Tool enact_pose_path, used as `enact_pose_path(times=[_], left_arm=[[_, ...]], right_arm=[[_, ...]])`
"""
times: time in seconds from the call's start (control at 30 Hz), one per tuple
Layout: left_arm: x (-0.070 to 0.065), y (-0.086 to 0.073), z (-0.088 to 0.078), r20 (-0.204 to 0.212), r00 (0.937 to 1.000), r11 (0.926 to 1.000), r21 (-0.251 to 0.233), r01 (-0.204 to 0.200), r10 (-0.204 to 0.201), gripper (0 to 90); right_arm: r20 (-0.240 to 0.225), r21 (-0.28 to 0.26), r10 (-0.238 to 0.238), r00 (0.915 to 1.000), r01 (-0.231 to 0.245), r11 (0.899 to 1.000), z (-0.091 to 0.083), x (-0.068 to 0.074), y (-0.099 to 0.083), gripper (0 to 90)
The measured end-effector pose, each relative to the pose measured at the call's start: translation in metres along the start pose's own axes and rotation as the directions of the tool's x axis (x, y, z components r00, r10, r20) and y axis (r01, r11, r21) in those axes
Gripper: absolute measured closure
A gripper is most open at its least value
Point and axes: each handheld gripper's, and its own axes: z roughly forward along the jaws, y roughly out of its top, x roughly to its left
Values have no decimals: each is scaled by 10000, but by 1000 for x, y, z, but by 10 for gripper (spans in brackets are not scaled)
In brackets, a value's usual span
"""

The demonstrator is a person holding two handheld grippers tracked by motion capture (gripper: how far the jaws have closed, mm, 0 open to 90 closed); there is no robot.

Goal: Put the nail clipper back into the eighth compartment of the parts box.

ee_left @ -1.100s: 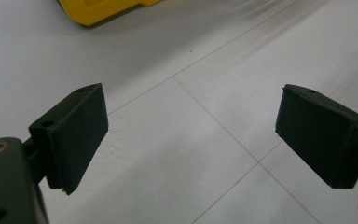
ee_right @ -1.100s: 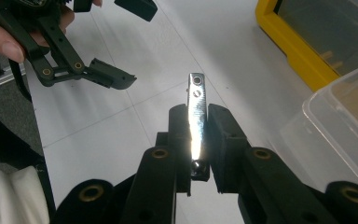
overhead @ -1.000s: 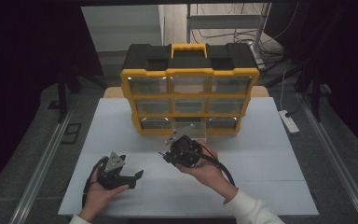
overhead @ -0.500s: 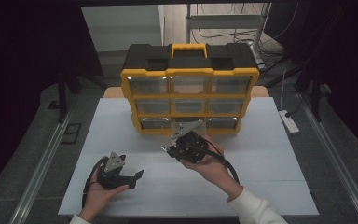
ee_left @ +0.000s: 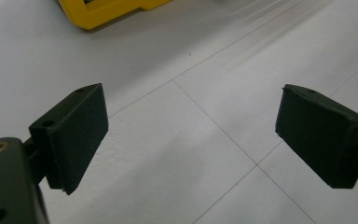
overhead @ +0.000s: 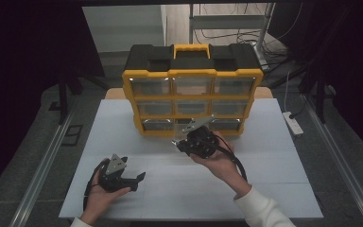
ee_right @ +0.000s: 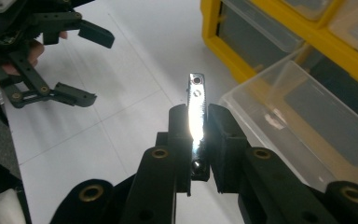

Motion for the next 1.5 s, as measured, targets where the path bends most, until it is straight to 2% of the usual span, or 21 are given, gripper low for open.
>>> enact_pose_path(times=[0.37, 1.3, 1.5], left_arm=[[0, 0, 0, -7, 10000, 10000, -15, -22, 22, 100], [0, 0, 0, -1, 10000, 10000, 12, -65, 65, 100], [-1, 0, 0, 1, 10000, 10000, 15, -75, 75, 101]], right_arm=[[400, 61, 138, 9991, -141, 9999, -1, -12, -2, 796], [1003, -176, 635, 9929, -621, 9979, -6, -38, -4, 796], [1161, -276, 816, 9899, -789, 9965, -8, -49, -4, 796]])
